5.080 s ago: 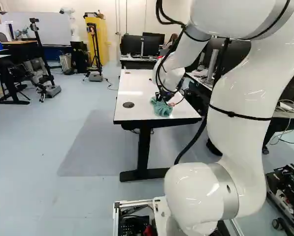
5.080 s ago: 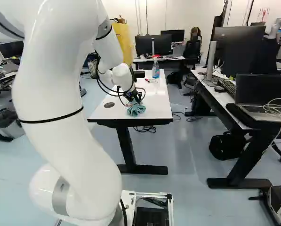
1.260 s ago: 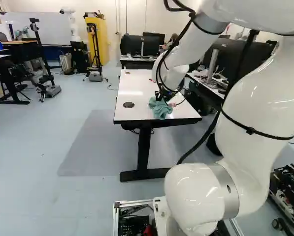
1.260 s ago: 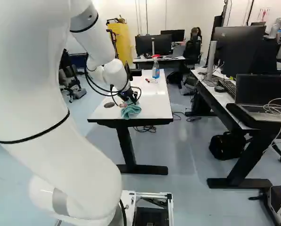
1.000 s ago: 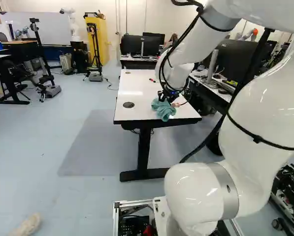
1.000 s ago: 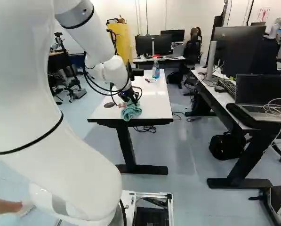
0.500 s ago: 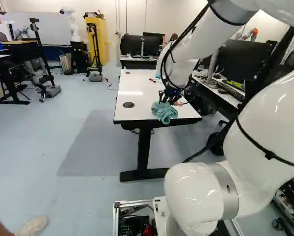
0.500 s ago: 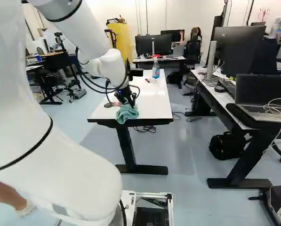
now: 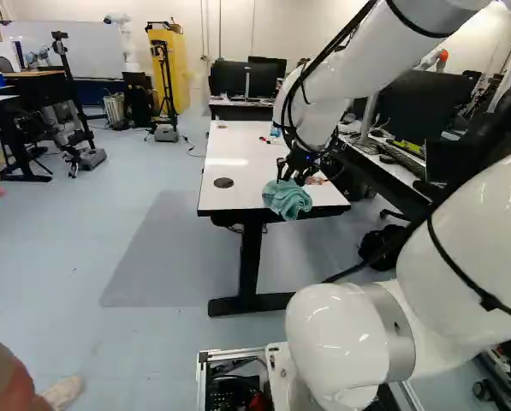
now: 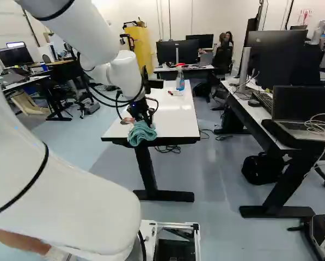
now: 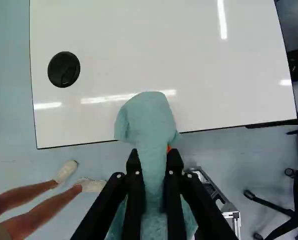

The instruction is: Clean the table with the green towel

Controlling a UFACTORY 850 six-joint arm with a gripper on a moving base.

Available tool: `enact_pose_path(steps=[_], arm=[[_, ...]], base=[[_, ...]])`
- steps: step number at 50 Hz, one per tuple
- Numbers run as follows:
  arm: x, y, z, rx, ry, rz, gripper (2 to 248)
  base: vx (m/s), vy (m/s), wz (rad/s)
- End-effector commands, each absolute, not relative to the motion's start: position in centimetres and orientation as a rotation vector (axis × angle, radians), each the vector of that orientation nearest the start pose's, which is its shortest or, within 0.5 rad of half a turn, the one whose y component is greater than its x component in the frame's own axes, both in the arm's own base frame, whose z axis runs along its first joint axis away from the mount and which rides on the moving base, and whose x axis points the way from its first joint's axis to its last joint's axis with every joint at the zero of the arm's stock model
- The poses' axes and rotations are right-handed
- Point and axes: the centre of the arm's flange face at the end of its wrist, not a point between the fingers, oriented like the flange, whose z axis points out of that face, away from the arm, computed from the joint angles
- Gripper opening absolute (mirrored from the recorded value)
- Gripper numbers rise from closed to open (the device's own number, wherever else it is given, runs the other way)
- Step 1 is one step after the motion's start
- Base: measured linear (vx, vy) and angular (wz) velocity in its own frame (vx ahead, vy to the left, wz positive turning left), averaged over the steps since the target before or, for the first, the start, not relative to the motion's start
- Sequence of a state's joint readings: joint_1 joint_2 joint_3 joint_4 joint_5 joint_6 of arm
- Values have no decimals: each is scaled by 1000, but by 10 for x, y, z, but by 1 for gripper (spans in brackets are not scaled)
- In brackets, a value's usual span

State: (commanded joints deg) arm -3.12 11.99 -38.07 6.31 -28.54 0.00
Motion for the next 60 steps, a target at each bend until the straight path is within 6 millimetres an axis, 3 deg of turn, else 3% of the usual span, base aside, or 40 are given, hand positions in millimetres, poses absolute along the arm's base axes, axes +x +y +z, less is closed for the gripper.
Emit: enact_pose_path(steps=[19, 46, 60], arm=[[380, 2, 504, -3014, 142, -588, 47], [424, 46, 512, -2952, -11, -779, 47], [436, 70, 514, -2920, -83, -837, 47]], base=[[0, 0, 0], [0, 0, 0], [0, 0, 0]])
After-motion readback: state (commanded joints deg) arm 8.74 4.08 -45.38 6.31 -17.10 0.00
